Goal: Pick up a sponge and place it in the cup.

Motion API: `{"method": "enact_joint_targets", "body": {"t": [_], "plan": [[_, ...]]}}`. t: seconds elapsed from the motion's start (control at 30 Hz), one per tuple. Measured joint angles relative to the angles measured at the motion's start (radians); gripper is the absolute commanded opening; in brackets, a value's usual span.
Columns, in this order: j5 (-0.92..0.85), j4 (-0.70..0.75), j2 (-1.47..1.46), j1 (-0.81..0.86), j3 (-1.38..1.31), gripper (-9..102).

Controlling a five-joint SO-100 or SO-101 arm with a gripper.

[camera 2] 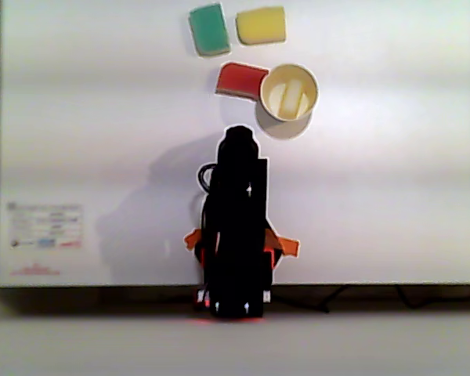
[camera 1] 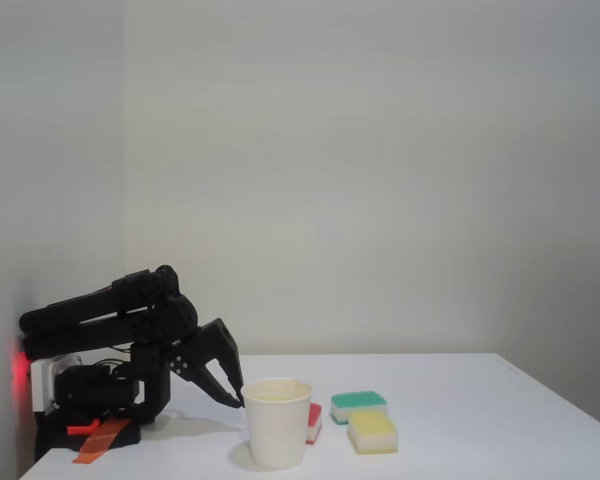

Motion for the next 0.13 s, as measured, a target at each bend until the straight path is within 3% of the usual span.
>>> {"method": "enact_joint_targets", "body": {"t": [0.13], "plan": [[0.0, 0.0, 0.0, 0.0, 0.0, 0]]}}
